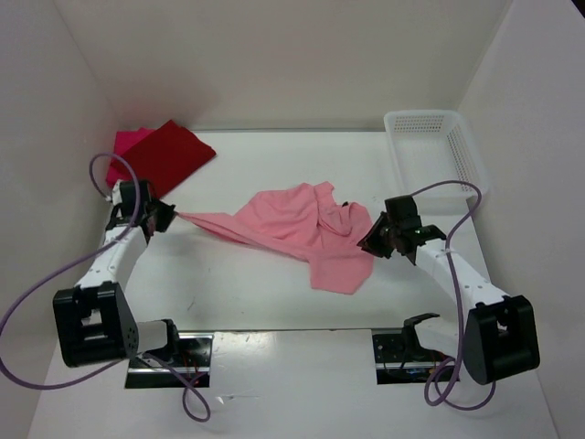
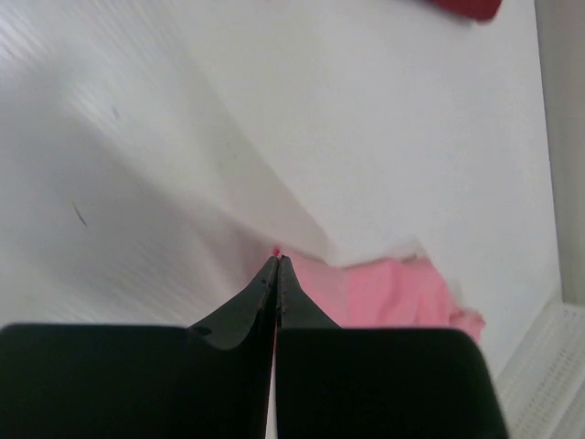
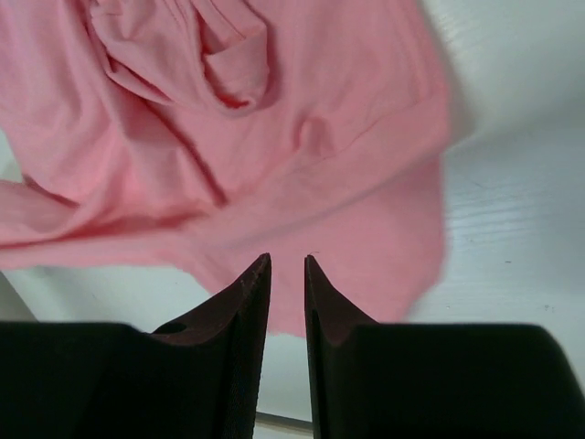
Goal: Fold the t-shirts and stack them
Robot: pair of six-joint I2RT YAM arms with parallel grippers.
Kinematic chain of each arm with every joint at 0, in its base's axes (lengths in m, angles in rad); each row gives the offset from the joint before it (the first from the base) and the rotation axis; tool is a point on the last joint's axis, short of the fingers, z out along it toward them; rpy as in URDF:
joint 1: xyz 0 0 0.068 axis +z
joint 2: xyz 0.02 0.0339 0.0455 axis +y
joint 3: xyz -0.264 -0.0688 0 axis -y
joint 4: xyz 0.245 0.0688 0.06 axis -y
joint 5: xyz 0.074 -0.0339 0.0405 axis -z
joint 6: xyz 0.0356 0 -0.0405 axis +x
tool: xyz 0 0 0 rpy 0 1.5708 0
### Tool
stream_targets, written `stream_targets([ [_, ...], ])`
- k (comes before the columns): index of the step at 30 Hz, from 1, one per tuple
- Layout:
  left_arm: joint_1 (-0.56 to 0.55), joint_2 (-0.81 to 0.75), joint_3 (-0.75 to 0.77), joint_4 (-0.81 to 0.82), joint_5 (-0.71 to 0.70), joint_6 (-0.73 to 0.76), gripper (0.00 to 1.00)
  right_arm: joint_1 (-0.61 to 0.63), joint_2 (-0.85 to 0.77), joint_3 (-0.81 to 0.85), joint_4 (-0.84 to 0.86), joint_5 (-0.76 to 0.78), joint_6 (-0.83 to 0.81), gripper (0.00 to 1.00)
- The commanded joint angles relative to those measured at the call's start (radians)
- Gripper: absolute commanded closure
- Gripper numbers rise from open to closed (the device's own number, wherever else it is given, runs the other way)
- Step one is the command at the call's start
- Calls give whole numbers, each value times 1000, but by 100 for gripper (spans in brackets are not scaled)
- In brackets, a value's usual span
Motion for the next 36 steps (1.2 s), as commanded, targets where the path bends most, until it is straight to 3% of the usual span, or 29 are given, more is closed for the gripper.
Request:
stream_targets([
  [1, 106, 74, 83, 53, 86, 202, 100, 50, 2, -25, -29, 74, 64, 73],
  [9, 188, 264, 241, 112, 171, 248, 100, 209, -30, -126, -59, 127, 213, 64],
  [14, 188, 286, 169, 188, 246, 218, 100, 275, 118, -140, 52, 74, 201, 57],
  [18, 144, 254, 146, 188, 234, 227, 100, 284, 184, -100, 111, 152, 190, 53],
  [19, 133, 244, 134, 188, 234, 227, 100, 284, 201, -85, 121, 161, 190, 54],
  [20, 133, 235, 134, 188, 234, 227, 100, 284, 223, -65, 133, 161, 175, 68],
  [22, 122, 207, 123, 178, 234, 227, 100, 284, 285, -43, 142, 170, 144, 86],
  [24, 122, 178, 114, 168, 234, 227, 100, 284, 286, 7, 97, 158, 129, 100],
  [27, 122, 145, 114, 149, 225, 245, 100, 366, 139, 119, -97, 143, 118, 100],
  [31, 122, 135, 123, 126, 215, 255, 100, 366, -96, 257, -334, -27, 118, 100],
  [36, 122, 146, 132, 126, 215, 255, 100, 321, -90, 90, -297, -112, 63, 99],
])
